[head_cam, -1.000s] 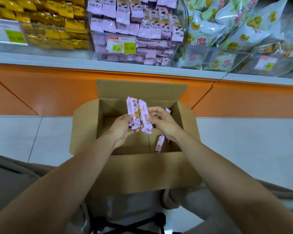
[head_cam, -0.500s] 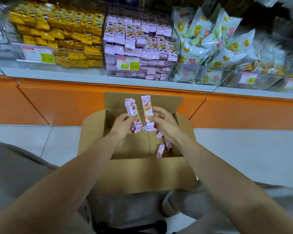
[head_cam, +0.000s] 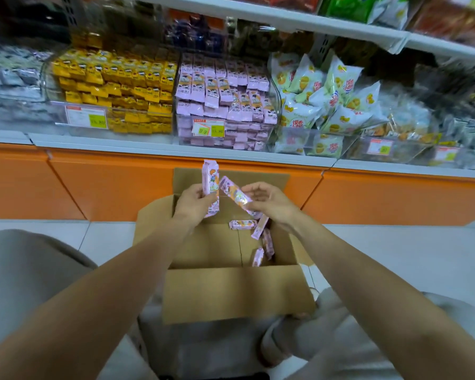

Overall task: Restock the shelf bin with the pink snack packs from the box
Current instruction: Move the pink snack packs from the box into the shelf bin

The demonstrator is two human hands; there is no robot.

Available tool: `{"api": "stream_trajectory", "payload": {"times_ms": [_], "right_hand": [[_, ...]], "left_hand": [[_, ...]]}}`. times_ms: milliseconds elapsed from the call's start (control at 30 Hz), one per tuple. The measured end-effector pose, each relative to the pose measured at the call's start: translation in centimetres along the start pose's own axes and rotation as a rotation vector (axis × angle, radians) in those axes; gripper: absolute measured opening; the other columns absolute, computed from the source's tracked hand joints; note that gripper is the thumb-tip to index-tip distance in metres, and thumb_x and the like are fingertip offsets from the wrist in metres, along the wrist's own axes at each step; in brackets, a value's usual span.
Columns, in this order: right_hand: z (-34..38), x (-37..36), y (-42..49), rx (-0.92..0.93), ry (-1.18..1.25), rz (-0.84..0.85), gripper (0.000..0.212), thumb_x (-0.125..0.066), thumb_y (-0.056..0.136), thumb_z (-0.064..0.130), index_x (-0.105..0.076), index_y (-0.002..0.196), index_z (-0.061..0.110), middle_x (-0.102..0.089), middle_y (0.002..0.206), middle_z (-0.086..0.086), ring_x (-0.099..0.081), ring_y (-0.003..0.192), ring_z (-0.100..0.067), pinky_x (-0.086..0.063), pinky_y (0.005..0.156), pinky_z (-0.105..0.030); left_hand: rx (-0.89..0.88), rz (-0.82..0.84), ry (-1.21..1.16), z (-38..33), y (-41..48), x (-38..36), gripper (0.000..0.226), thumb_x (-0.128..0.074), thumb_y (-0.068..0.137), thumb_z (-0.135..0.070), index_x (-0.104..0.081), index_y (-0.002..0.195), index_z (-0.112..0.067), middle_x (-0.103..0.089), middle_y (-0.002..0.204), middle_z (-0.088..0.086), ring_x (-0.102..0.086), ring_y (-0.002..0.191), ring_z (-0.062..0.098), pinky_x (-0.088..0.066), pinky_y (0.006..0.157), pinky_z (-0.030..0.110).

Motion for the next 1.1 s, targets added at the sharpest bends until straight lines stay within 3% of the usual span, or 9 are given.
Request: {"api": "stream_trajectory", "payload": {"times_ms": [100,167,300,367,500,633,767,933,1100], "right_hand": [[1.0,1.5,-0.4,0.000,-0.171,0.031,0.043,-0.069,0.079,-0.008,-0.060,0.117,0.010,-0.060,0.112,-0.009,-0.057,0.101,-0.016,-0.051,0.073,-0.016],[2.1,1.7,-0.7,0.017,-0.196,0.067,0.047,-0.071,0.079,-0.005,-0.057,0.121,0.012,-0.060,0.113,-0.008,-0.057,0.097,-0.015,-0.049,0.084,-0.021],[4.2,1.3,-0.8,0.036,-0.083,0.093,0.056,-0.071,0.081,-0.003,-0.048,0.130,0.011,-0.060,0.115,-0.011,-0.062,0.099,-0.020,-0.052,0.089,-0.030],[4.7,1.1,-0.8,0.051,-0.017,0.070,0.059,-0.071,0.081,-0.002,-0.045,0.132,0.011,-0.060,0.117,-0.014,-0.063,0.102,-0.023,-0.054,0.090,-0.035],[5.5,0.9,-0.9,0.096,0.057,-0.007,0.056,-0.073,0.080,0.002,-0.047,0.129,0.013,-0.059,0.110,-0.008,-0.064,0.099,-0.022,-0.052,0.093,-0.037],[6.9,1.1,-0.8,0.164,0.092,-0.096,0.053,-0.076,0.079,0.008,-0.051,0.123,0.019,-0.058,0.115,-0.011,-0.063,0.103,-0.024,-0.051,0.091,-0.035],[9.0,1.2,-0.9,0.261,0.103,-0.196,0.054,-0.075,0.082,0.013,-0.046,0.127,0.015,-0.054,0.119,-0.005,-0.059,0.106,-0.015,-0.052,0.085,-0.025],[9.6,0.7,-1.3,0.444,-0.156,-0.242,0.060,-0.079,0.077,0.032,-0.045,0.125,0.024,-0.045,0.126,0.002,-0.046,0.117,-0.006,-0.051,0.091,-0.033],[12.5,1.2,-0.3,0.575,-0.314,-0.295,0.050,-0.079,0.077,0.026,-0.050,0.117,0.021,-0.047,0.116,0.002,-0.047,0.112,-0.009,-0.040,0.094,-0.015]], "left_hand": [[-0.067,0.043,0.194,-0.4,0.1,0.9,0.032,-0.067,0.088,-0.015,-0.060,0.119,-0.010,-0.069,0.110,0.011,-0.066,0.098,0.029,-0.053,0.091,0.044],[-0.070,0.161,0.259,-0.9,-0.6,0.5,0.030,-0.068,0.087,-0.013,-0.062,0.116,-0.012,-0.071,0.108,0.010,-0.067,0.100,0.028,-0.051,0.094,0.046],[-0.018,0.370,0.184,-1.7,-2.5,-1.0,0.021,-0.063,0.089,-0.005,-0.062,0.110,-0.010,-0.071,0.099,0.006,-0.069,0.079,0.010,-0.055,0.067,0.019],[0.009,0.431,0.125,-1.9,-3.2,-1.5,0.019,-0.061,0.092,-0.006,-0.060,0.110,-0.008,-0.072,0.094,0.005,-0.069,0.075,0.010,-0.052,0.062,0.020],[0.045,0.408,0.026,-2.3,-3.4,-1.6,0.032,-0.070,0.087,-0.017,-0.061,0.117,-0.011,-0.074,0.105,0.005,-0.070,0.097,0.020,-0.052,0.091,0.037],[0.088,0.393,-0.058,-3.3,-3.2,-1.9,0.040,-0.078,0.078,-0.016,-0.066,0.115,-0.010,-0.075,0.103,0.005,-0.071,0.097,0.019,-0.052,0.094,0.039],[0.093,0.276,-0.116,-5.2,-2.6,-1.8,0.032,-0.079,0.078,-0.014,-0.068,0.107,-0.008,-0.074,0.100,0.006,-0.071,0.091,0.018,-0.057,0.080,0.029],[0.142,0.117,-0.350,-8.9,-1.3,-1.9,0.012,-0.074,0.082,-0.010,-0.067,0.092,-0.008,-0.073,0.074,0.005,-0.068,0.059,0.013,-0.054,0.049,0.023],[0.149,0.069,-0.433,-12.8,0.7,-2.7,0.025,-0.078,0.078,-0.013,-0.056,0.090,-0.008,-0.055,0.076,0.010,-0.050,0.063,0.017,-0.047,0.046,0.021]]}}
Point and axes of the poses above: each hand's wrist, its own y-axis towards the middle knuckle, its own x-axis out of the back of the hand, z = x × y, the point moved 5 cm from there along y, towards the middle knuckle
